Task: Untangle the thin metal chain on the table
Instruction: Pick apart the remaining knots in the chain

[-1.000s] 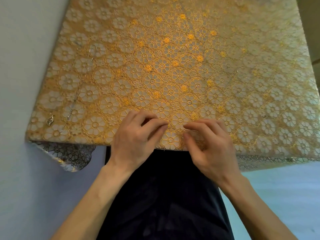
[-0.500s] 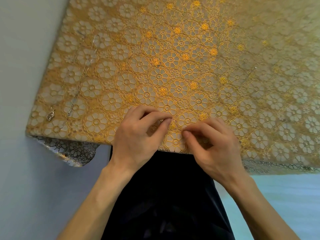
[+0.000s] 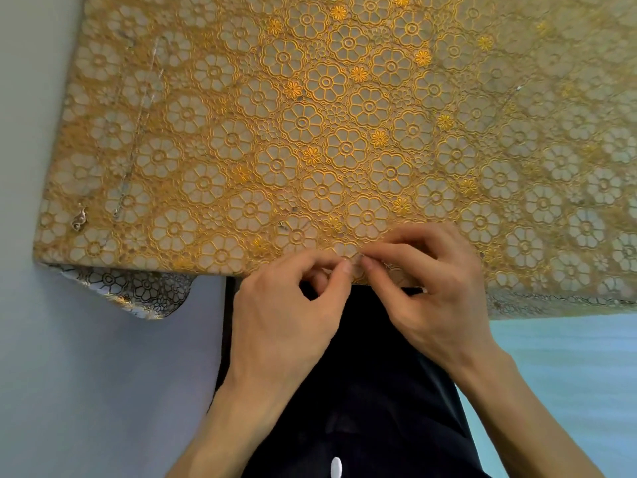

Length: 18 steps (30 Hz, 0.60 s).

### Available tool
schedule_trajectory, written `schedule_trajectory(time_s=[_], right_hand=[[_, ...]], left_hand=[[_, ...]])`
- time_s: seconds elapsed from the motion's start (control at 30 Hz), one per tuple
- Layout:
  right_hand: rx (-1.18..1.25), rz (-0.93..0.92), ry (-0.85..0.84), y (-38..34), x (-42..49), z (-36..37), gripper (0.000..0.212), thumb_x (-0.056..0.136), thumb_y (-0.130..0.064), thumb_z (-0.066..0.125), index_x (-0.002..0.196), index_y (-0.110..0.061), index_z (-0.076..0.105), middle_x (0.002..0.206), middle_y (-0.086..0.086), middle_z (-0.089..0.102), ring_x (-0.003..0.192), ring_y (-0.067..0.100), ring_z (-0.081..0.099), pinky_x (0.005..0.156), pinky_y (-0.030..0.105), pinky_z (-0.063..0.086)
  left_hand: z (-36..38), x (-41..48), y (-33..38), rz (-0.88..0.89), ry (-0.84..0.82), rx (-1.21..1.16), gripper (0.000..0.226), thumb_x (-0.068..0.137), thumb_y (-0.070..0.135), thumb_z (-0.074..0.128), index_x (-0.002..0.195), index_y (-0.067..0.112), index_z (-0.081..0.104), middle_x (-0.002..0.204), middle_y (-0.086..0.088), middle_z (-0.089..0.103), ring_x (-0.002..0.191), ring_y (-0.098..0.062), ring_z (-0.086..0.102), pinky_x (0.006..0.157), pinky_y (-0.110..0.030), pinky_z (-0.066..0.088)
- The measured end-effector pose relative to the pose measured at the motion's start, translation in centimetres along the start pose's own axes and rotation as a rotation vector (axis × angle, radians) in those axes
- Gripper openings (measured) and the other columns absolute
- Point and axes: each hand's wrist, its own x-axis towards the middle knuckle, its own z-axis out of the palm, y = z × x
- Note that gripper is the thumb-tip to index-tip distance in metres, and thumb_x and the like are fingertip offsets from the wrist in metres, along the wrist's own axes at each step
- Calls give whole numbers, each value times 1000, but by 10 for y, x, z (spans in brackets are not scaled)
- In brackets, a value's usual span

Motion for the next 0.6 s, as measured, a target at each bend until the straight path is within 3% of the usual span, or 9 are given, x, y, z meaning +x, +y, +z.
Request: schedule_trajectory(time_s=[0.17, 0.3, 0.6], right_hand=[[-21, -16, -3, -1, -10, -4, 7, 88, -24, 77, 93, -20, 81, 97, -2, 68, 90, 24, 60, 78, 47, 47], [-33, -23, -4, -1, -15, -6, 7, 89, -24, 77, 93, -20, 81, 97, -1, 69, 91, 25, 59, 79, 47, 47], [-69, -80, -14, 1, -22, -8, 10, 92, -26, 74, 97, -23, 82, 98, 0, 71, 95, 27, 58, 82, 46, 46]], left_hand=[[-2, 6, 2, -106, -119, -32, 7, 83, 44, 72, 82, 39, 77, 75, 32, 69, 71, 15, 61, 64, -10, 41], [-3, 9, -3, -140, -215, -91, 6, 84, 38, 72, 83, 38, 78, 74, 28, 72, 60, 12, 60, 67, -24, 49], [2, 6, -9, -134, -248, -207, 9, 85, 31, 74, 80, 38, 78, 72, 20, 73, 57, 8, 60, 67, -25, 48]])
